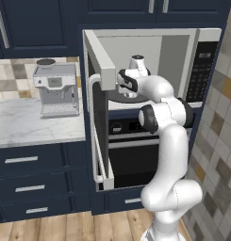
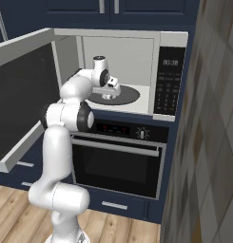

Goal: Pick the mug from the counter and place it inside the microwave. Then close the microwave.

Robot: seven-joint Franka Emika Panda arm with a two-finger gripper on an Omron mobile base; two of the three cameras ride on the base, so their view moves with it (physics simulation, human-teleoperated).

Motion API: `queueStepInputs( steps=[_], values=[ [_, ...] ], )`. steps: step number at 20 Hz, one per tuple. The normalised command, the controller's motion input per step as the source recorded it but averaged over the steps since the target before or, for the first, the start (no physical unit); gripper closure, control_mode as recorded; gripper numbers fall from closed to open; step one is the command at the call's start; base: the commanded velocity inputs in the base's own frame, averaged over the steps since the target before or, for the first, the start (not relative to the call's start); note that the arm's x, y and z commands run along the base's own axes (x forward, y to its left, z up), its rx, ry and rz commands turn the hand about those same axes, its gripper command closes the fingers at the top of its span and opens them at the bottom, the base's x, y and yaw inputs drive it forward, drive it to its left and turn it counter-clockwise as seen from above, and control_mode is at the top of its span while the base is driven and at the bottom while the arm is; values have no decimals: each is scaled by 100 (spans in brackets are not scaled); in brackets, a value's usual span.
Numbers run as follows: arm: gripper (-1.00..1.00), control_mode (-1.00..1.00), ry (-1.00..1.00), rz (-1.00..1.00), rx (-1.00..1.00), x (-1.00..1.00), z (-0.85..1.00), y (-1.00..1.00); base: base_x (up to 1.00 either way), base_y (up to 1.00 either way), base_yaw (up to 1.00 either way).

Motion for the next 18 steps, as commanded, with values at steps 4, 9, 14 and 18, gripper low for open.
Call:
queueStepInputs(
  steps=[4,9,14,18],
  values=[
    [-100,-100,0,0,0,-10,0,0,0,0,0],
    [-100,-100,-4,0,0,-64,0,0,0,0,0],
    [-100,-100,-15,0,0,-63,0,0,0,0,0],
    [-100,-100,-30,0,-1,-63,-16,0,0,0,0]
  ],
)
